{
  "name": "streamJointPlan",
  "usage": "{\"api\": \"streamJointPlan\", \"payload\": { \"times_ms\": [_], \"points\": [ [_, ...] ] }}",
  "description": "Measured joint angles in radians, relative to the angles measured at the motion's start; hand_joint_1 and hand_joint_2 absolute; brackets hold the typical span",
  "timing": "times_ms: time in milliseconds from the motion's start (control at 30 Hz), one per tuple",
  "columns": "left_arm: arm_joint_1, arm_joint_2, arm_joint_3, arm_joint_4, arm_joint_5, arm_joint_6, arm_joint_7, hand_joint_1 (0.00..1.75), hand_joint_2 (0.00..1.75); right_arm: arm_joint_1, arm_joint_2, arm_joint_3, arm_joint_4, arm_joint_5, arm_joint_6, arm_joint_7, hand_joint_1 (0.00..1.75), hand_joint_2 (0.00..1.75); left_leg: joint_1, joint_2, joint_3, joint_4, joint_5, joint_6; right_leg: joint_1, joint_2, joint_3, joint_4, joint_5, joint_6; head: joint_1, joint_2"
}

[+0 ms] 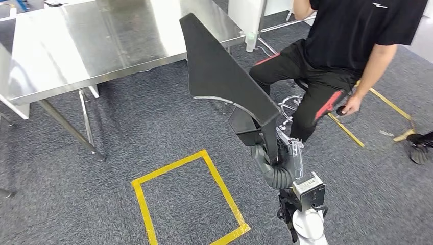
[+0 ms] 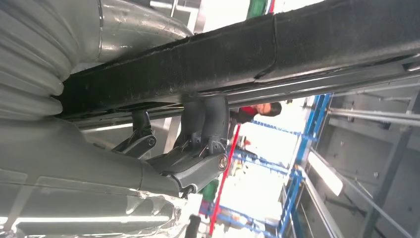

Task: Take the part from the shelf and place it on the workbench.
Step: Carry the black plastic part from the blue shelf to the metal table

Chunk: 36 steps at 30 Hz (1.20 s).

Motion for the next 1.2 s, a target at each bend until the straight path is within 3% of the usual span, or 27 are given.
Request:
{"api": "streamJointPlan", "payload": {
  "times_ms": [67,133,167,233,300,367,400,467,533,567,633,700,767,833,867,900,933,1000,1067,1133,1200],
  "points": [
    [0.001,0.0,0.002,0.0,0.002,0.0,0.0,0.0,1.75,-0.004,0.0,-0.005,0.013,-0.003,0.0,0.006,1.75,1.75,-0.003,-0.019,-0.006,0.003,0.001,-0.013,-0.002,0.022,0.029,-0.067,0.026,-0.009,-0.001,0.0],
    [0.005,0.002,0.004,0.0,0.007,0.0,-0.001,0.0,1.75,-0.012,0.0,-0.008,0.026,-0.004,0.0,0.012,1.75,1.75,-0.001,-0.033,-0.012,0.0,0.006,-0.025,-0.002,0.007,0.031,-0.072,0.031,-0.025,-0.001,0.0],
    [0.007,0.004,0.006,0.0,0.01,-0.001,-0.001,0.0,1.75,-0.019,0.001,-0.009,0.032,-0.005,0.002,0.015,1.75,1.75,0.0,-0.026,-0.016,0.004,0.003,-0.03,-0.004,-0.001,0.032,-0.074,0.034,-0.031,-0.001,0.0],
    [0.007,0.006,0.007,0.0,0.016,-0.004,-0.001,0.0,1.75,-0.04,0.003,-0.009,0.045,-0.004,0.006,0.022,1.75,1.75,0.001,0.022,-0.046,0.065,-0.037,-0.038,-0.008,-0.021,0.033,-0.078,0.037,-0.048,-0.005,0.0],
    [0.006,0.006,0.01,0.0,0.022,-0.008,-0.002,0.0,1.75,-0.062,0.004,-0.009,0.06,-0.003,0.01,0.028,1.75,1.75,0.003,0.072,-0.11,0.197,-0.103,-0.047,-0.003,-0.044,0.033,-0.078,0.036,-0.059,-0.009,0.0],
    [0.005,0.006,0.012,0.0,0.029,-0.01,-0.006,0.0,1.75,-0.079,0.004,-0.007,0.077,-0.003,0.013,0.033,1.75,1.75,0.006,0.085,-0.154,0.287,-0.129,-0.052,0.001,-0.067,0.034,-0.078,0.034,-0.061,-0.009,0.0],
    [0.006,0.006,0.014,0.0,0.031,-0.01,-0.008,0.0,1.75,-0.086,0.004,-0.005,0.084,-0.002,0.014,0.034,1.75,1.75,0.007,0.088,-0.148,0.276,-0.113,-0.052,0.001,-0.077,0.034,-0.077,0.033,-0.062,-0.009,0.0],
    [0.006,0.008,0.018,0.0,0.034,-0.01,-0.012,0.0,1.75,-0.098,0.004,-0.001,0.094,-0.003,0.015,0.034,1.75,1.75,0.008,0.106,-0.08,0.151,-0.049,-0.05,0.002,-0.093,0.038,-0.077,0.031,-0.061,-0.009,0.0],
    [0.006,0.009,0.023,0.0,0.035,-0.01,-0.014,0.0,1.75,-0.107,0.004,0.001,0.101,-0.003,0.016,0.034,1.75,1.75,0.004,0.13,-0.018,0.036,-0.012,-0.043,0.01,-0.105,0.04,-0.076,0.027,-0.054,-0.008,0.0],
    [0.006,0.009,0.024,0.0,0.035,-0.009,-0.016,0.0,1.75,-0.111,0.004,0.001,0.104,-0.004,0.016,0.034,1.75,1.75,0.001,0.135,-0.007,0.014,-0.01,-0.038,0.014,-0.11,0.041,-0.076,0.025,-0.05,-0.007,0.0],
    [0.006,0.008,0.027,0.0,0.035,-0.009,-0.017,0.0,1.75,-0.117,0.005,0.003,0.109,-0.004,0.017,0.034,1.75,1.75,-0.004,0.122,-0.007,0.007,-0.01,-0.027,0.019,-0.119,0.043,-0.079,0.024,-0.04,-0.004,0.0],
    [0.006,0.007,0.029,0.0,0.036,-0.009,-0.019,0.0,1.75,-0.12,0.007,0.003,0.113,-0.009,0.017,0.031,1.75,1.75,-0.002,0.112,-0.002,-0.002,-0.004,-0.014,0.017,-0.102,0.034,-0.06,0.01,-0.031,-0.004,0.0],
    [0.005,0.006,0.029,0.0,0.04,-0.01,-0.023,0.0,1.75,-0.125,0.007,0.004,0.116,-0.017,0.017,0.026,1.75,1.75,0.001,0.103,0.001,-0.008,0.0,-0.002,0.012,-0.064,-0.012,0.034,-0.036,-0.033,-0.002,0.0],
    [0.005,0.007,0.03,-0.001,0.045,-0.01,-0.028,0.0,1.75,-0.127,0.006,0.004,0.122,-0.023,0.017,0.024,1.75,1.75,0.001,0.092,-0.001,-0.008,0.001,0.003,0.011,-0.044,-0.082,0.171,-0.086,-0.035,-0.001,0.0],
    [0.005,0.007,0.03,0.0,0.046,-0.013,-0.031,0.0,1.75,-0.128,0.006,0.004,0.126,-0.026,0.017,0.025,1.75,1.75,0.001,0.086,-0.001,-0.008,0.001,0.003,0.011,-0.042,-0.103,0.21,-0.094,-0.03,-0.001,0.0],
    [0.005,0.006,0.03,0.0,0.047,-0.018,-0.034,0.0,1.75,-0.13,0.006,0.004,0.13,-0.028,0.017,0.026,1.75,1.75,0.001,0.08,0.0,-0.007,0.001,0.002,0.01,-0.041,-0.106,0.21,-0.085,-0.023,-0.001,0.0],
    [0.005,0.006,0.03,0.0,0.048,-0.024,-0.037,0.0,1.75,-0.134,0.006,0.004,0.133,-0.03,0.016,0.027,1.75,1.75,0.001,0.074,0.001,-0.006,0.001,0.002,0.009,-0.04,-0.087,0.167,-0.061,-0.013,-0.001,0.0],
    [0.005,0.005,0.031,0.0,0.05,-0.039,-0.045,0.0,1.75,-0.144,0.007,0.004,0.138,-0.031,0.015,0.03,1.75,1.75,0.0,0.065,0.003,-0.003,-0.001,-0.003,0.004,-0.039,-0.02,0.024,0.0,0.0,-0.001,0.0],
    [0.006,0.005,0.031,0.0,0.051,-0.049,-0.053,0.0,1.75,-0.151,0.008,0.005,0.142,-0.031,0.015,0.031,1.75,1.75,-0.004,0.06,0.001,0.001,-0.005,-0.009,0.001,-0.037,0.02,-0.065,0.033,-0.008,-0.002,0.0],
    [0.008,0.007,0.031,0.0,0.052,-0.052,-0.058,0.0,1.75,-0.154,0.008,0.006,0.146,-0.031,0.014,0.033,1.75,1.75,-0.005,0.058,-0.003,0.003,-0.004,-0.003,0.001,-0.036,0.025,-0.076,0.039,-0.019,-0.003,0.0],
    [0.01,0.008,0.031,0.0,0.053,-0.053,-0.06,0.0,1.75,-0.156,0.008,0.008,0.15,-0.031,0.014,0.033,1.75,1.75,-0.004,0.059,-0.003,0.001,-0.001,0.005,0.004,-0.036,0.025,-0.076,0.041,-0.022,-0.003,0.0]
  ]
}}
